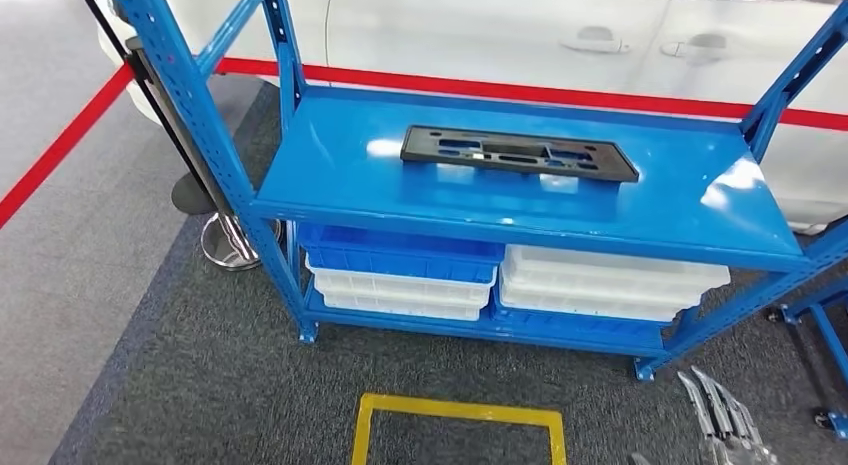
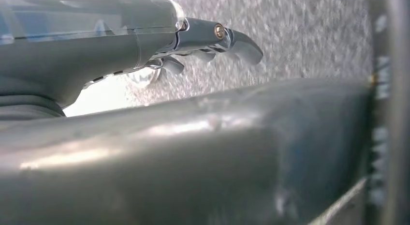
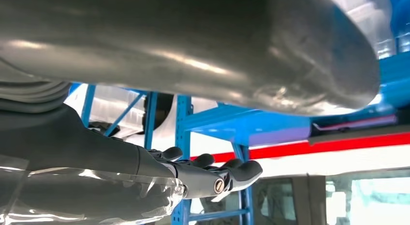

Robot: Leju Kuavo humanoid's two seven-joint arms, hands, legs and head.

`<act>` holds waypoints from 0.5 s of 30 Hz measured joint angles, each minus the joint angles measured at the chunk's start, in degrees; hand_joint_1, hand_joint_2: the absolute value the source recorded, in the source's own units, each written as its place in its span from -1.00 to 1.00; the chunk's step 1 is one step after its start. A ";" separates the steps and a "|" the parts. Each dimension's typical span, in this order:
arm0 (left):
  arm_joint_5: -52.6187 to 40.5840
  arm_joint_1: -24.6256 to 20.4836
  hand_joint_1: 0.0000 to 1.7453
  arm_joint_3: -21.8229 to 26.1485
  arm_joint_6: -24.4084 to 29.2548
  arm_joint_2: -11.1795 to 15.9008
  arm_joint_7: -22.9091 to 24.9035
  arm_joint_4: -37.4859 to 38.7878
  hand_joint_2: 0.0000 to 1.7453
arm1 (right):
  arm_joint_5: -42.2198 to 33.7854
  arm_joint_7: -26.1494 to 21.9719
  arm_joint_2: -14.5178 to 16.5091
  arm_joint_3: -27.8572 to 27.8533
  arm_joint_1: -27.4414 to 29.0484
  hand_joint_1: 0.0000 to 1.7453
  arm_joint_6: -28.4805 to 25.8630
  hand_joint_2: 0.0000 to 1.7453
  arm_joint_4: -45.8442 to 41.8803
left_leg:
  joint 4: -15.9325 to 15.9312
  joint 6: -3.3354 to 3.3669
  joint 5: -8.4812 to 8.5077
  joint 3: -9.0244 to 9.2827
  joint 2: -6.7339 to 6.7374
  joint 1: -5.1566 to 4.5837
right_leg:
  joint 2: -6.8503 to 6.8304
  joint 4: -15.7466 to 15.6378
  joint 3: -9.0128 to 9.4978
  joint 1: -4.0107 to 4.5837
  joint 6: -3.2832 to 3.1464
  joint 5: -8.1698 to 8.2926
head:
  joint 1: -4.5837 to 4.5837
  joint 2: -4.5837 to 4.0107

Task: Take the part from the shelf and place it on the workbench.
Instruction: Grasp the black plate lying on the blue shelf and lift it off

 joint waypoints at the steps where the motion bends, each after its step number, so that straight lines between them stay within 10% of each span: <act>1: -0.01 -0.07 -1.00 -0.02 -0.01 -0.04 -0.07 0.00 -1.00 | -0.14 0.09 -0.33 -0.39 0.23 -1.00 0.03 -1.00 -0.23 | -0.13 -0.24 -0.14 0.03 0.02 0.02 | 0.01 -0.67 0.26 0.18 -0.24 -0.43 | 0.00 0.00; 5: -0.03 -0.22 -1.00 -0.05 0.01 0.09 -0.20 0.00 -1.00 | -0.26 0.28 -1.06 -1.51 0.99 -1.00 0.35 -1.00 -1.13 | 0.93 -1.46 -1.46 0.21 0.32 0.00 | -0.05 -3.52 2.27 -0.39 -0.68 -0.81 | -0.01 0.00; 9: 0.00 -0.21 -1.00 -0.08 0.01 0.14 -0.20 0.00 -1.00 | -0.13 0.53 -1.19 -2.23 1.28 -1.00 1.01 -1.00 -1.77 | 13.85 -2.44 -5.44 -7.67 0.35 0.58 | -0.30 -4.19 4.13 -0.56 -1.13 -1.83 | -0.02 0.00; 11: 0.01 -0.08 -1.00 -0.08 0.01 0.20 -0.16 0.00 -1.00 | -0.01 0.68 -1.23 -2.51 1.55 -1.00 1.07 -1.00 -1.98 | 13.61 -2.73 -2.78 -9.00 0.38 0.84 | -0.26 -4.17 5.23 -0.67 -0.96 -2.67 | -0.02 0.00; 15: -0.01 0.00 -1.00 -0.11 0.01 0.41 -0.09 0.00 -1.00 | 0.57 1.05 -1.68 -3.29 2.32 -1.00 1.47 -1.00 -3.02 | 1.97 -2.25 4.14 -4.90 0.44 0.88 | -0.09 -3.79 7.18 -0.70 0.33 -4.59 | -0.01 0.00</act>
